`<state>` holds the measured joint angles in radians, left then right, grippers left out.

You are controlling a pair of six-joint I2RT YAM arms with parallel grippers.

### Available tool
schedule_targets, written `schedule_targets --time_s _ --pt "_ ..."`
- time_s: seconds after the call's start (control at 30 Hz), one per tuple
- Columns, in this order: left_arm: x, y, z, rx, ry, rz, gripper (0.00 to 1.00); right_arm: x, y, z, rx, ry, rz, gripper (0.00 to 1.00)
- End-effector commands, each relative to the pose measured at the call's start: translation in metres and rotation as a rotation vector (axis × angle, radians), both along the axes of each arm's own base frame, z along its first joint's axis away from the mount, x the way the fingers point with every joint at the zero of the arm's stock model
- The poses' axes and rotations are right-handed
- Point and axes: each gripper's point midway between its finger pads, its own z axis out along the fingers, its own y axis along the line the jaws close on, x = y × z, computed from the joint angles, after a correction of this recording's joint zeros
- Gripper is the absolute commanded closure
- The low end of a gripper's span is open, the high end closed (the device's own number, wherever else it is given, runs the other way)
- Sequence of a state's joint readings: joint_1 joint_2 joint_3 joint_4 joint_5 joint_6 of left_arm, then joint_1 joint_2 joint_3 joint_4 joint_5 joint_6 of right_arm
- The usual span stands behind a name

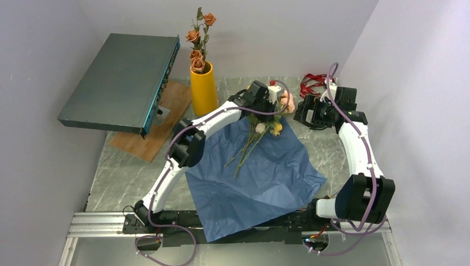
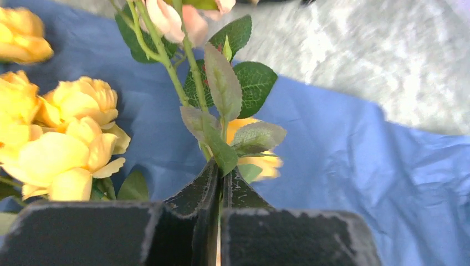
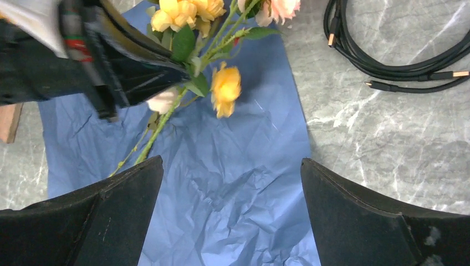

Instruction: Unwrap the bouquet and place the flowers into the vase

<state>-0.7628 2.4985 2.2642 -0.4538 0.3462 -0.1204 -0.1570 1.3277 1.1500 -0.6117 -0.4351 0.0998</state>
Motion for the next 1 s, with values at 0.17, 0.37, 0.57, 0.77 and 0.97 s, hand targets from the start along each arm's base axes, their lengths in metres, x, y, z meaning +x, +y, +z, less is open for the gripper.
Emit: schedule_targets --time_s 0.17,0.37,0.57,0.77,0.97 --pt "0.010 0.005 0.223 -0.490 -0.170 0.075 1.00 0.003 0.012 0.025 0.059 -0.086 0.053 0.02" --pt "0.000 0.018 0.270 -0.629 -0.206 0.024 1.00 0.000 0.028 0.046 0.128 -0.142 0.129 0.02" --pt "-0.025 0.032 0.298 -0.740 -0.224 -0.027 1.00 -0.016 0.068 0.097 0.328 -0.311 0.315 0.03" --pt "-0.038 0.044 0.317 -0.804 -0.257 -0.018 1.00 -0.019 0.096 0.138 0.484 -0.409 0.400 0.05" --pt "-0.042 0.049 0.338 -0.859 -0.269 -0.004 1.00 -0.014 0.129 0.139 0.583 -0.327 0.415 0.03"
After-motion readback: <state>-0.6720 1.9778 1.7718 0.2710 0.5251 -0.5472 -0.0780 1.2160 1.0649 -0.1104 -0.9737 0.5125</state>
